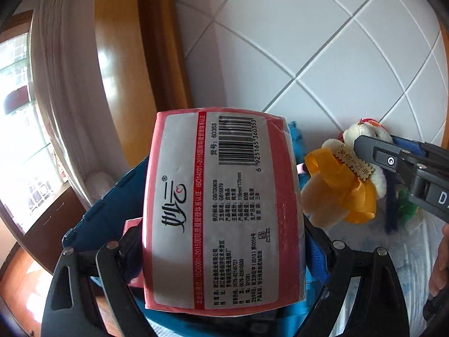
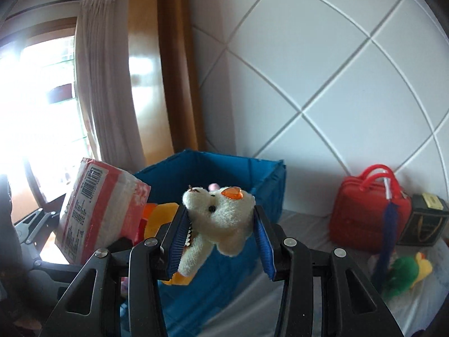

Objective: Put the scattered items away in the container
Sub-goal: 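Carry the medicine box and bear plush over the blue crate, then open both tools to drop the box and bear plush into the crate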

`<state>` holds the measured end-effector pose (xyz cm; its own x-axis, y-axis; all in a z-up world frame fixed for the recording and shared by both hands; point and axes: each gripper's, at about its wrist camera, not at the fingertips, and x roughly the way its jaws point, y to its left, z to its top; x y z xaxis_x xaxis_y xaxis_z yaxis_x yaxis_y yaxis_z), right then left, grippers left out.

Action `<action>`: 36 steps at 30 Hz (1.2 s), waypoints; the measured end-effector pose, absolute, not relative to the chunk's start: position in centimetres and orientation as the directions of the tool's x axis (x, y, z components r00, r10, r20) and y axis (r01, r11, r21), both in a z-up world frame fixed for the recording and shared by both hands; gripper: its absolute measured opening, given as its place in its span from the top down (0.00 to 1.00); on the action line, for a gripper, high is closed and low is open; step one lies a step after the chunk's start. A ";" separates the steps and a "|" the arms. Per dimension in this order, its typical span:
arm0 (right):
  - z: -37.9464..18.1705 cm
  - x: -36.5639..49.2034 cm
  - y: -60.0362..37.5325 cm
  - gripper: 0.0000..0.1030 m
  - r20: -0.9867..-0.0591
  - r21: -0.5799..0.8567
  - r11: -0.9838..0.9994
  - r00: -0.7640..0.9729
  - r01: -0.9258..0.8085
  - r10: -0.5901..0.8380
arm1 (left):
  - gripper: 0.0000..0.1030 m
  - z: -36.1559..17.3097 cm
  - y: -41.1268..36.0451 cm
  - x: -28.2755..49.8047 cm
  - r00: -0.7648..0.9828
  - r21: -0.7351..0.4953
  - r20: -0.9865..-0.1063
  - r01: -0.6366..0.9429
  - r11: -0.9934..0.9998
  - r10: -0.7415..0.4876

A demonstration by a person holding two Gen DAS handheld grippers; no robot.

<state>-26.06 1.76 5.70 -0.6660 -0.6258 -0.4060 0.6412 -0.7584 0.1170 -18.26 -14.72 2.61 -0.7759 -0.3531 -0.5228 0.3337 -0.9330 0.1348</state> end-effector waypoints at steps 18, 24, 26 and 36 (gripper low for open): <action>-1.1 -28.0 -14.0 0.56 -0.691 -0.046 -0.794 -0.593 0.606 -0.413 | 0.10 -4.6 -23.7 -22.0 -0.656 0.053 -0.725 0.251 -0.966 -0.210; -0.9 -27.6 -14.3 0.44 -0.692 -0.086 -0.795 -0.610 0.601 -0.386 | 0.07 -4.8 -23.8 -20.6 -0.668 0.043 -0.717 0.243 -0.969 -0.199; -0.8 -27.3 -14.2 0.36 -0.692 -0.090 -0.797 -0.613 0.598 -0.382 | 0.04 -4.5 -23.9 -19.8 -0.676 0.039 -0.710 0.242 -0.970 -0.197; 0.8 -24.1 -11.4 0.17 -0.647 -0.077 -0.814 -0.650 0.576 -0.399 | 0.00 -2.1 -22.6 -16.1 -0.739 0.040 -0.645 0.226 -0.973 -0.198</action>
